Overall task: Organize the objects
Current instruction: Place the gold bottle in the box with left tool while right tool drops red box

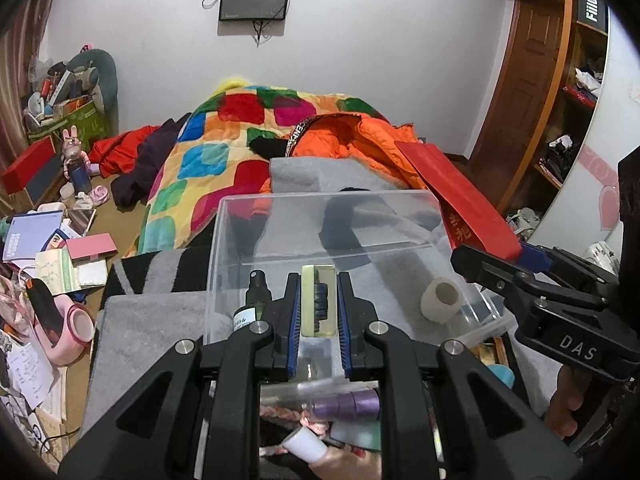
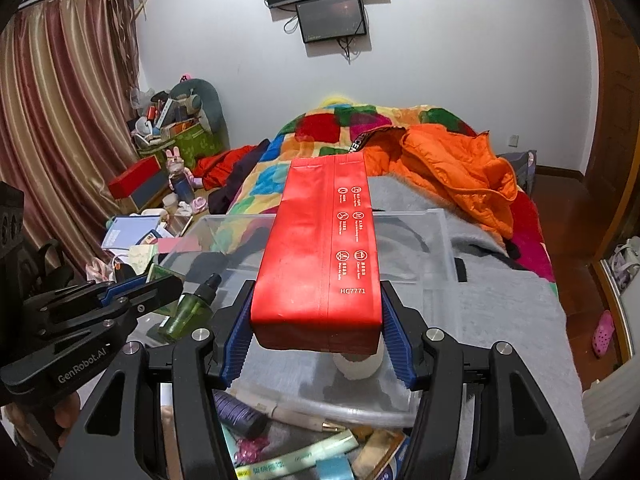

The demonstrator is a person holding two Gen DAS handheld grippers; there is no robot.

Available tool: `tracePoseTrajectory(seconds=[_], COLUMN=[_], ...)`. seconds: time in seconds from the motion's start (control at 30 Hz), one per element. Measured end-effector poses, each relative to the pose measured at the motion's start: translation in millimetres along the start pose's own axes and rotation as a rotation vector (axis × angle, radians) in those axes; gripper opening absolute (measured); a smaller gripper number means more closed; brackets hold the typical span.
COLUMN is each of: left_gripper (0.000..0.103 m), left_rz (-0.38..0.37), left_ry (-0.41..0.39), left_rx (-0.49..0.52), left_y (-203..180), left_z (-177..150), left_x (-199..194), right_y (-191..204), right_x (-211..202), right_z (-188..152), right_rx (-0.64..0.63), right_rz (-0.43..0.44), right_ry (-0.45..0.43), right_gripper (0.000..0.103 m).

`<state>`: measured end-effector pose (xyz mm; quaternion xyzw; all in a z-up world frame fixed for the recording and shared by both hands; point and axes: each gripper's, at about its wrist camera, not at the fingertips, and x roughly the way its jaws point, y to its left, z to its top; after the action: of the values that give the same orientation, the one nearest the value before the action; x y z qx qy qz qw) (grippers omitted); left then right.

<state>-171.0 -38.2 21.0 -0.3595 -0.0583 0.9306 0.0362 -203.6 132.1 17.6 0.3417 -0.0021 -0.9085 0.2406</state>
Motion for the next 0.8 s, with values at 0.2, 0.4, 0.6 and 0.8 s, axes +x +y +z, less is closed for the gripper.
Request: tracePoseTrajectory(seconds=[0.2,0.4,0.6,0.8], left_gripper=[0.016,0.016,0.016,0.021], left_rz=[-0.011,-0.02,-0.027,-0.027], left_ry=[0.04,0.071,0.081,0.073], left_rx=[-0.001,0.001,0.006,0.002], left_y=[2.2,1.6,-0.2,0.4], left_z=[-0.8,-3.6,-5.9,-4.8], left_x=[23.7,40.4,44.2,35.7], right_y=[-0.4,1.9,8.8,8.9], right_x=[20.1,30.5,35.9,33.8], right_z=[0.2,-4.1,-7.0,-7.9], right_rx=[-0.02,-0.051,-0.1,-0.1], right_rz=[-0.017,-0.045,-0.069,-0.062], right_ry=[0.039,0.053,0.069,0.082], right_gripper=[0.054,0.055,0.055,0.055])
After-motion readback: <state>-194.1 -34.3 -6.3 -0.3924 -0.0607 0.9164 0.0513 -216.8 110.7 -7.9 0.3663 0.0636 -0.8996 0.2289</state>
